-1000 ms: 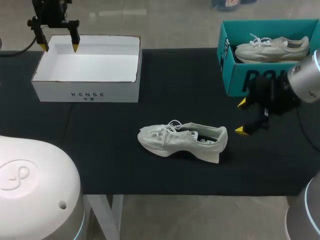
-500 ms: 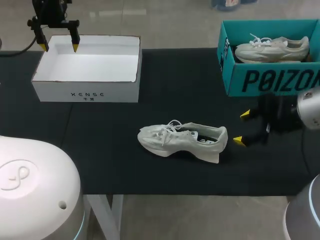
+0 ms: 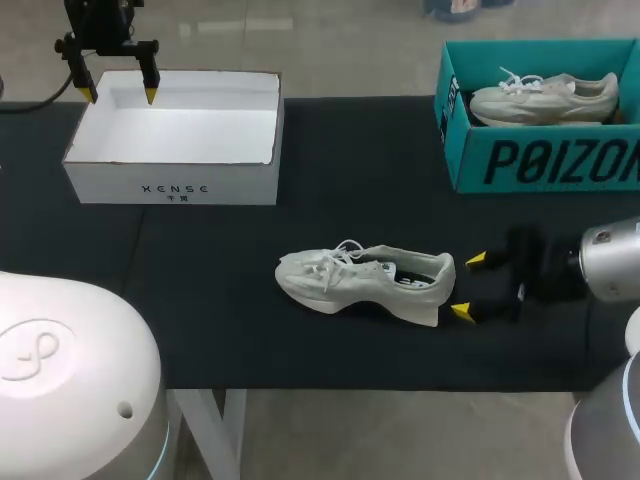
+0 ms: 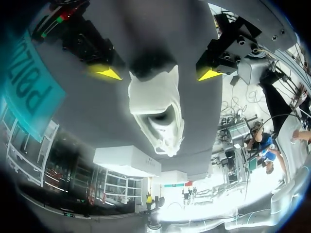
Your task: Take the shoe out of the shoebox, open the shoe tongue, remove and reinsert the insole, then place the shoe into the shoebox
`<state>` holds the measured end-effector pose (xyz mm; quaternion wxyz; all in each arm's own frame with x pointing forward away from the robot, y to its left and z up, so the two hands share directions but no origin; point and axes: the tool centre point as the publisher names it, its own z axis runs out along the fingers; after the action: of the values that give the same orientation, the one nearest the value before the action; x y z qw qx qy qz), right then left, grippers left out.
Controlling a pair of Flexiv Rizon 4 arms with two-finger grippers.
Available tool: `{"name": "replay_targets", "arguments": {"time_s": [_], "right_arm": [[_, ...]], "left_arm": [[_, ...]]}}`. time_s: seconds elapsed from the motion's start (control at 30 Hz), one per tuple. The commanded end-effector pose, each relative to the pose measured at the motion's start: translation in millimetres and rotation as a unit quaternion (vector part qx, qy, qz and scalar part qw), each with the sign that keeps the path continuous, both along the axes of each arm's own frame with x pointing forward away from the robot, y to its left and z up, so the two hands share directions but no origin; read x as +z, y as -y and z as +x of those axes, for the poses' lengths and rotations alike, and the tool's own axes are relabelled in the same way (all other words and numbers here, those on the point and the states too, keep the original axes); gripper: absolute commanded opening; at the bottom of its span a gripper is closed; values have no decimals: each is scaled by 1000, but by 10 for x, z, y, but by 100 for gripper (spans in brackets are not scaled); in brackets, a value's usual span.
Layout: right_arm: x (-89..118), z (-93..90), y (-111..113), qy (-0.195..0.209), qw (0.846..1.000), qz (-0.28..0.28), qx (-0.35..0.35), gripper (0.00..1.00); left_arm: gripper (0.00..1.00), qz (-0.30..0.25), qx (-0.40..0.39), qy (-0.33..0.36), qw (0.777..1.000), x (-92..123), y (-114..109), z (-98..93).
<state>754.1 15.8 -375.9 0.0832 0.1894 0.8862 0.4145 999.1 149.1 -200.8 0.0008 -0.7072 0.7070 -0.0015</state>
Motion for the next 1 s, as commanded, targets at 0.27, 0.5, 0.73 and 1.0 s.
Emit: {"name": "replay_targets", "arguments": {"time_s": [0.27,0.5,0.73,1.0], "right_arm": [[-277,226,-179,11,1000,19,-7,100],[-333,275,-291,22,999,32,-4,100],[-432,295,-391,14,999,38,3,100],[-564,350,-439,6,999,42,5,100]], "left_arm": [[100,0,0,0,1000,3,-3,0],[100,0,0,0,1000,3,-3,0],[100,0,0,0,1000,3,-3,0],[100,0,0,0,1000,3,-3,0]]}}
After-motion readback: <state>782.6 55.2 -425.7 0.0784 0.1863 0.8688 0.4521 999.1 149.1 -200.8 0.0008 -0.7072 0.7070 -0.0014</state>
